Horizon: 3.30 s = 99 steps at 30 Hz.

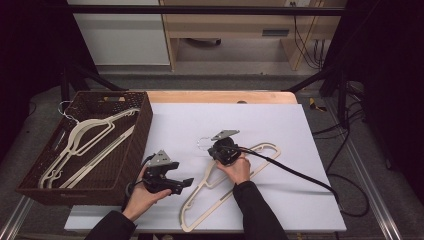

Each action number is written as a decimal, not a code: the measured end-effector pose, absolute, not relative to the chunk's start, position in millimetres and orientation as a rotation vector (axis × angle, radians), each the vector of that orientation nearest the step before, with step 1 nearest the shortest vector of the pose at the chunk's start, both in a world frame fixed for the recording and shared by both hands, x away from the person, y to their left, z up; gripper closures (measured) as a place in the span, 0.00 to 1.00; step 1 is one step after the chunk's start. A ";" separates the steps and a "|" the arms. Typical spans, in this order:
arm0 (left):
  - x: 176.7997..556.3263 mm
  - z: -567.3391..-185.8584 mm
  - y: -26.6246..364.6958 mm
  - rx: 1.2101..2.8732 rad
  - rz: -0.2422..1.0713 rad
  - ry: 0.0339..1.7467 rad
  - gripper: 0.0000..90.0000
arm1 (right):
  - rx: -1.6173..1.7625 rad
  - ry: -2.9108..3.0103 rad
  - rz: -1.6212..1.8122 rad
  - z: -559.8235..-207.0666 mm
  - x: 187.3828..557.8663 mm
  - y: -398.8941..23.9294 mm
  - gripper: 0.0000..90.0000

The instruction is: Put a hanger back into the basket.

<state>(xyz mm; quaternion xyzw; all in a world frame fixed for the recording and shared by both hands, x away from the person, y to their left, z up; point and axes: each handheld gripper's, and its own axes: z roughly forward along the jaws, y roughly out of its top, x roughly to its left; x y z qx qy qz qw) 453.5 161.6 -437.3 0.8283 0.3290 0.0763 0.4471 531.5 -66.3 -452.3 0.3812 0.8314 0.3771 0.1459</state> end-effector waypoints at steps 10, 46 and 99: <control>464.6 -447.4 131.3 2.078 0.097 0.807 0.31 | 1.042 2.370 1.128 -439.0 521.3 -71.9 0.99; 470.8 -453.7 99.6 1.947 -0.185 0.896 0.90 | 0.948 2.320 1.247 -401.9 488.2 -106.9 0.89; 437.6 -334.4 199.0 1.954 0.152 0.699 0.96 | 1.079 1.989 1.371 -397.9 410.4 -242.6 0.10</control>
